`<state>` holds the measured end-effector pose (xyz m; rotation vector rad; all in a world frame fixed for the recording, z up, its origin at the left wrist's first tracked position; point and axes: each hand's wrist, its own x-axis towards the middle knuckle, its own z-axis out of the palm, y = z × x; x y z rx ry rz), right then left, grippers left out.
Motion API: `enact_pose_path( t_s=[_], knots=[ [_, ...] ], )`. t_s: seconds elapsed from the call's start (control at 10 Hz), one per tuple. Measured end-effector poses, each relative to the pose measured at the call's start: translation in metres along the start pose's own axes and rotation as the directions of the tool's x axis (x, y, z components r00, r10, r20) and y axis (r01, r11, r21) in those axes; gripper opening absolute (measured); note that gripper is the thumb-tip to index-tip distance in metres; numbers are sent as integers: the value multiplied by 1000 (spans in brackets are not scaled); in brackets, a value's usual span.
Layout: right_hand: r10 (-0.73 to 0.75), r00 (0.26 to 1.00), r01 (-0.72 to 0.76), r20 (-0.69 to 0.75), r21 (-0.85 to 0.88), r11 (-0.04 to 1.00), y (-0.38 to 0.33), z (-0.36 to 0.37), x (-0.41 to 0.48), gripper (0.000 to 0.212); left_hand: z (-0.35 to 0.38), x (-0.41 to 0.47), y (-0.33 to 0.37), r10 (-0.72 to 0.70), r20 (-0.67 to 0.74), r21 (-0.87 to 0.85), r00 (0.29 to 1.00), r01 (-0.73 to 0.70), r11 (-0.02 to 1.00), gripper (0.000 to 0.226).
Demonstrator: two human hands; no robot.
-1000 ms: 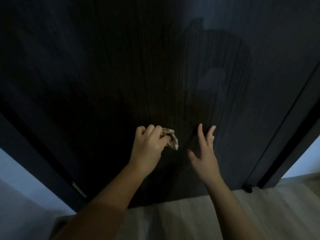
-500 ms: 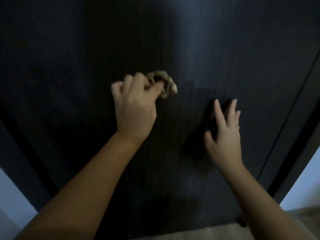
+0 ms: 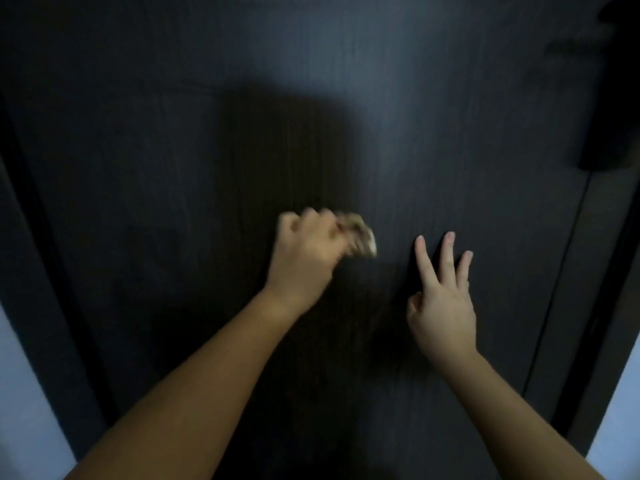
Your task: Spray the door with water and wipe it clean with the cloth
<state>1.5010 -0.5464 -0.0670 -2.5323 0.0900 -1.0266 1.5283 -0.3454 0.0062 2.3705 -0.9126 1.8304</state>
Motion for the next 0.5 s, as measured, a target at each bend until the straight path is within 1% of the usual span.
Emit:
enact_pose_path(
  t_s=[0.1,0.2,0.3,0.4,0.5],
  knots=[
    [-4,1000,4,25,-33,999,0,-3,0,94,-8,30,-10,-306,-105,28,946,311,950,21],
    [-4,997,6,76,-26,1000,0,-8,-1,94,5,-3,30,-121,94,10,988,120,993,28],
    [-39,994,41,107,-23,999,3,-17,-2,93,0,-42,54,-78,389,-22,918,94,995,32],
    [-61,990,52,127,75,996,1,-30,-11,88,-29,-65,56,-294,428,-126,855,378,917,33],
    [-171,976,117,132,340,933,-12,-35,-33,76,-67,-65,62,-545,451,-360,707,703,614,26]
  ],
)
